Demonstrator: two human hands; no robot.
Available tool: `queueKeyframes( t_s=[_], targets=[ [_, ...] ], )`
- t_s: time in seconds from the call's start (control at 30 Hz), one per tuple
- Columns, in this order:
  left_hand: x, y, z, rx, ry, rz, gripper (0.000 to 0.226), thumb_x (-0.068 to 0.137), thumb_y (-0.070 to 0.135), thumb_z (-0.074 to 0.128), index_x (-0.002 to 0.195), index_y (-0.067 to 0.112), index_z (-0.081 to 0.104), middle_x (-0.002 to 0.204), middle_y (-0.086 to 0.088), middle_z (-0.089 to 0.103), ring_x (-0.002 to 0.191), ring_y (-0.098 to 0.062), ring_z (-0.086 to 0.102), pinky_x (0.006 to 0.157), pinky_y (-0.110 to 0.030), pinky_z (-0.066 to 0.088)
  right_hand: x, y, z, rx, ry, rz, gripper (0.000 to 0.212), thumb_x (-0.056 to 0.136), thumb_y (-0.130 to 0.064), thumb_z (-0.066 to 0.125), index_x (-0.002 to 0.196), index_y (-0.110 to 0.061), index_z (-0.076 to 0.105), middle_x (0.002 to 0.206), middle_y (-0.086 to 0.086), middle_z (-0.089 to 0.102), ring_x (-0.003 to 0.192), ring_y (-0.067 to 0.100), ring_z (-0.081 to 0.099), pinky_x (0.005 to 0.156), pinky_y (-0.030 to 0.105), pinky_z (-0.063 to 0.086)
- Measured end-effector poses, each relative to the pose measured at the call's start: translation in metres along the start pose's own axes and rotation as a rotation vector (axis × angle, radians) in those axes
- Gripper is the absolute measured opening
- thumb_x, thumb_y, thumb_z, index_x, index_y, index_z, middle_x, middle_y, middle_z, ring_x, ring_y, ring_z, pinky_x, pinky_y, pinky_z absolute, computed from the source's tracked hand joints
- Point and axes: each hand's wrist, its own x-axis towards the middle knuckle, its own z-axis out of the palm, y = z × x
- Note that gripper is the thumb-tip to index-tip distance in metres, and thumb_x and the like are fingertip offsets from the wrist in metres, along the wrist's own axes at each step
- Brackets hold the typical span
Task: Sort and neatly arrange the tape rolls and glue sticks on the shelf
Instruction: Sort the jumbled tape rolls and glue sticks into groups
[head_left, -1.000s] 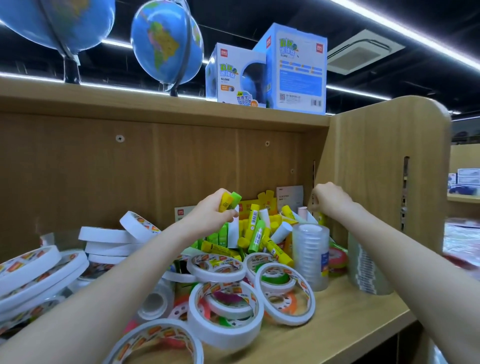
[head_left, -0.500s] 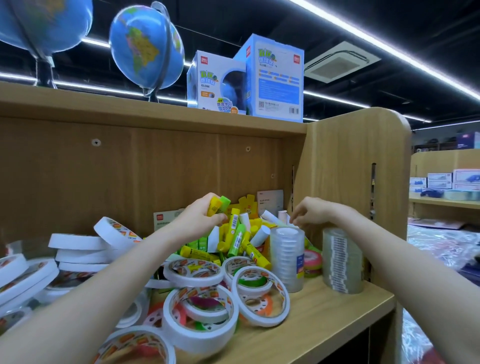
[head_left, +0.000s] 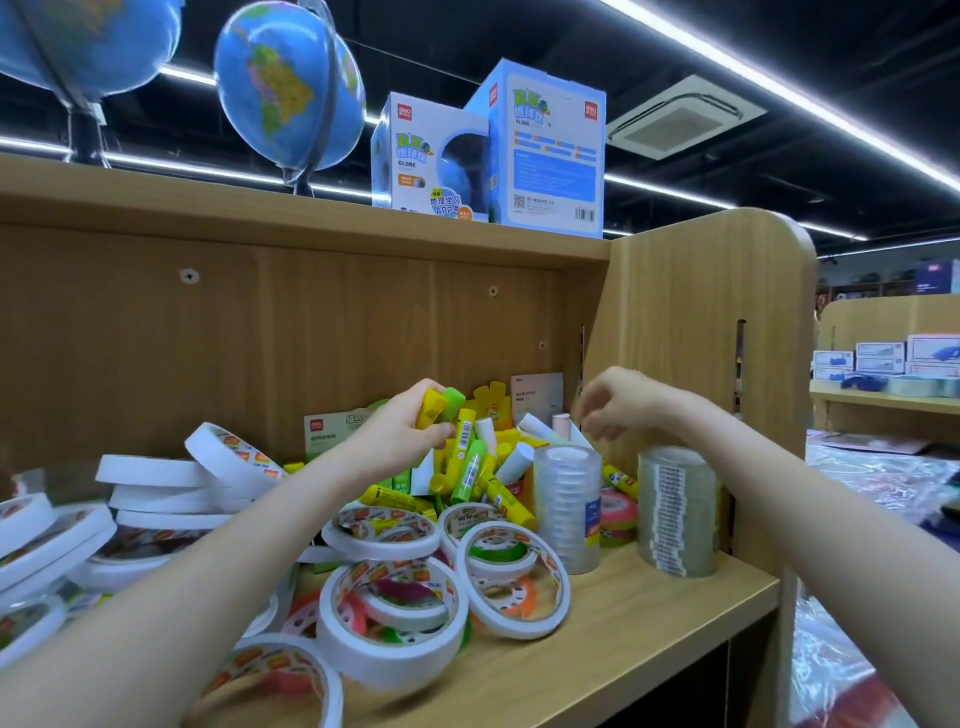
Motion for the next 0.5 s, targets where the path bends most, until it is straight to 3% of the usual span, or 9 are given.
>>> queueKeyframes(
  t_s=[0.1, 0.2, 0.3, 0.43, 0.5],
  targets=[
    [-0.002, 0.004, 0.002, 0.021, -0.043, -0.004, 0.016, 0.094, 0.019, 0.051, 0.109, 0.024, 0.047, 0.089, -0.006, 0.064, 0.082, -0.019, 0.061, 0.068, -0.034, 0.052, -0.010, -0.029, -0.002, 0.284, 0.013, -0.238, 0.015, 0.086, -0.005, 0.063, 0.101, -0.006, 0.065, 0.092, 0.011, 0.069, 0.077, 0.015, 0.066, 0.063, 0.016, 0.055],
    [-0.002, 0.003, 0.004, 0.064, -0.103, -0.046, 0.012, 0.094, 0.022, 0.052, 0.104, 0.016, 0.048, 0.082, -0.002, 0.061, 0.075, -0.016, 0.057, 0.056, -0.027, 0.047, -0.018, -0.062, 0.003, 0.464, -0.100, -0.367, 0.028, 0.086, -0.011, 0.065, 0.113, -0.009, 0.060, 0.105, 0.011, 0.067, 0.085, 0.015, 0.067, 0.069, 0.020, 0.055],
    [-0.002, 0.000, 0.001, 0.104, -0.115, -0.049, 0.011, 0.092, 0.020, 0.057, 0.087, 0.019, 0.047, 0.083, 0.000, 0.064, 0.073, -0.012, 0.057, 0.063, -0.026, 0.044, -0.014, -0.084, 0.013, 0.498, -0.191, -0.423, 0.029, 0.087, -0.014, 0.063, 0.116, -0.016, 0.059, 0.112, 0.010, 0.065, 0.094, 0.016, 0.065, 0.070, 0.019, 0.054],
    [-0.001, -0.005, -0.010, 0.060, -0.068, -0.062, 0.011, 0.090, 0.019, 0.060, 0.096, 0.011, 0.054, 0.089, -0.005, 0.065, 0.080, -0.016, 0.059, 0.067, -0.026, 0.047, -0.004, -0.094, 0.024, 0.335, -0.167, -0.441, 0.015, 0.087, -0.015, 0.064, 0.102, -0.013, 0.067, 0.100, 0.008, 0.068, 0.084, 0.009, 0.061, 0.070, 0.022, 0.052],
    [0.000, -0.007, -0.016, 0.044, 0.012, -0.093, 0.015, 0.090, 0.019, 0.059, 0.100, 0.009, 0.054, 0.085, -0.001, 0.059, 0.076, -0.014, 0.058, 0.058, -0.024, 0.052, 0.002, -0.090, 0.026, 0.389, -0.126, -0.378, 0.010, 0.086, -0.015, 0.065, 0.095, -0.011, 0.068, 0.086, 0.005, 0.067, 0.074, 0.010, 0.058, 0.064, 0.020, 0.050]
  ],
)
